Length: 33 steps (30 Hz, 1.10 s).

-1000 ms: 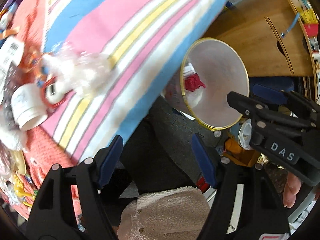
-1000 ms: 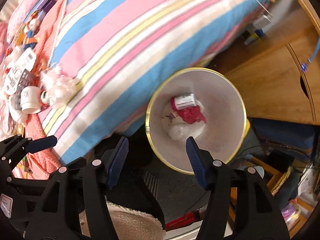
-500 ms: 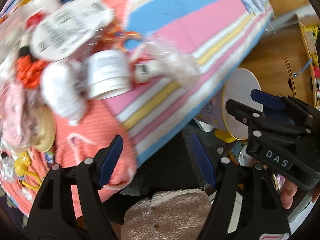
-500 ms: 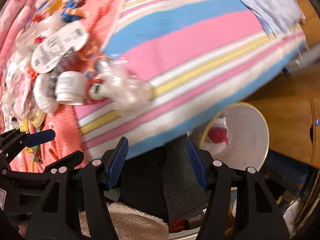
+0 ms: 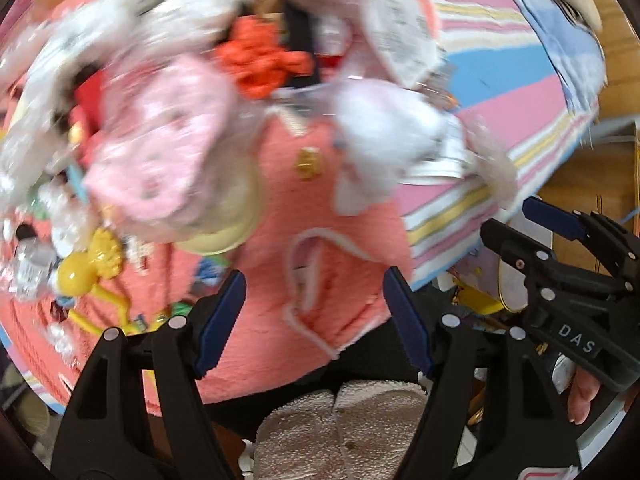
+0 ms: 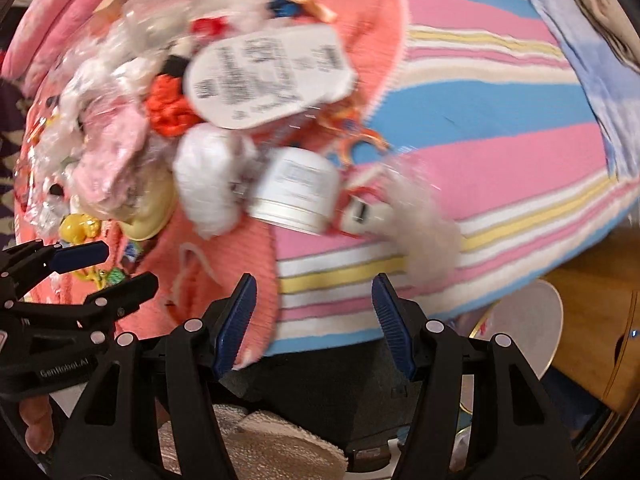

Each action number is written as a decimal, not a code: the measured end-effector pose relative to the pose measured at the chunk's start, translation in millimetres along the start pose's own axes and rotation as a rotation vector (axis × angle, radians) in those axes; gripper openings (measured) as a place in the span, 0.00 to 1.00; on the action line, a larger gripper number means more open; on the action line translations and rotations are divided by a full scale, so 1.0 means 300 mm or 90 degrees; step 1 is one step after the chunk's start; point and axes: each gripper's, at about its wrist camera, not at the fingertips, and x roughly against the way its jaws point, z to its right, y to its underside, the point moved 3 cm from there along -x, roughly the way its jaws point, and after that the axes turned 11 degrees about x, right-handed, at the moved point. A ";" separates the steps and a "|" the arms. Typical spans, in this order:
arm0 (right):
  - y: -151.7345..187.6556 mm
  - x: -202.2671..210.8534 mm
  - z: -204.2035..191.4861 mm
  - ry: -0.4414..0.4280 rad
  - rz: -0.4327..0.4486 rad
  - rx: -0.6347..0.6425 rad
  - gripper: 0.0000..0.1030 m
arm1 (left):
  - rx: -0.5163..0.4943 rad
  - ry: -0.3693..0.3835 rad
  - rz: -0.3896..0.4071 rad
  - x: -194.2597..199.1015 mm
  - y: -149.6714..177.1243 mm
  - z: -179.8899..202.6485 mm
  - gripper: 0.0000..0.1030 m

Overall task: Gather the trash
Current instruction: 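Move both open grippers from the bin back over the trash pile, then lower the open left gripper toward the yellow toy while the right moves over the picture blocks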

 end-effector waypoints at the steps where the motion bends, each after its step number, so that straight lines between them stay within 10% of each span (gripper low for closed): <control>1: -0.008 -0.003 -0.012 -0.002 -0.001 0.005 0.58 | 0.006 -0.001 0.003 0.004 -0.003 -0.022 0.66; 33: -0.224 -0.143 -0.611 -0.032 -0.038 0.201 0.59 | 0.245 -0.008 0.030 -0.057 0.113 -0.763 0.66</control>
